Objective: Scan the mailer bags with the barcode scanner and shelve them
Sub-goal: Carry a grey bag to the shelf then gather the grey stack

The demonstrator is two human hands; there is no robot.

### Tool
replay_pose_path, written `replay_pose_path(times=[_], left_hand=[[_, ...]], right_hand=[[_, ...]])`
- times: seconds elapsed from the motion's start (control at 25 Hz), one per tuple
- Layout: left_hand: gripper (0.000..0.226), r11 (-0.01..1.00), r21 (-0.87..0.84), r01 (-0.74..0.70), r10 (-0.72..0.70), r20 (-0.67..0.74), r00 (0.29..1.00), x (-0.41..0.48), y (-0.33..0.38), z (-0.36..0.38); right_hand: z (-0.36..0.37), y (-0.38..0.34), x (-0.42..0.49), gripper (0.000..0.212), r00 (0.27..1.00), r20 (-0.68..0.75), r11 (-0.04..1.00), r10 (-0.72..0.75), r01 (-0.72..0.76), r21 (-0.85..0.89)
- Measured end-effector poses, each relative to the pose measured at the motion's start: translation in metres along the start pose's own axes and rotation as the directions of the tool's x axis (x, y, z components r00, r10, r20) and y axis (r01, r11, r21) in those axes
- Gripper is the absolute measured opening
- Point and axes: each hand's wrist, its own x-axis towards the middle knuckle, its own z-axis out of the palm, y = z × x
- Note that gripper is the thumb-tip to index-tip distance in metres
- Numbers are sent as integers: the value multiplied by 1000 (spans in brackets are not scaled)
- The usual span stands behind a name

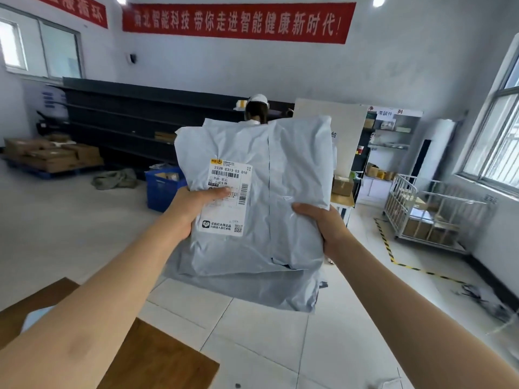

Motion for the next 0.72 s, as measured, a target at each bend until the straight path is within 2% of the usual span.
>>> replay_pose_path(times=[0.2, 0.28, 0.36, 0.44, 0.52, 0.6, 0.72], left_hand=[[37, 1000, 18, -22, 22, -10, 1000, 108, -35, 41], [33, 998, 25, -61, 62, -74, 995, 152, -54, 51], [19, 995, 40, -91, 97, -185, 978, 192, -66, 56], [13, 994, 53, -98, 110, -309, 945, 232, -69, 57], [23, 992, 70, -100, 120, -390, 913, 257, -63, 51], [35, 991, 105, -87, 127, -465, 876, 278, -54, 38], [19, 974, 186, -128, 216, -599, 771, 307, -43, 3]], right_hand=[[-37, 5, 128, 65, 998, 61, 1000, -22, 20, 24], [-43, 13, 188, 69, 992, 124, 1000, -1, -2, 29], [-41, 18, 250, 76, 978, 206, 1000, 24, -28, 14], [-29, 14, 312, 63, 954, 296, 999, 33, -40, 15], [-9, 15, 362, 46, 917, 397, 998, 33, -50, 33], [20, 21, 404, 56, 870, 493, 995, 29, -71, 66], [83, 42, 462, 65, 783, 621, 989, 45, -120, 80]])
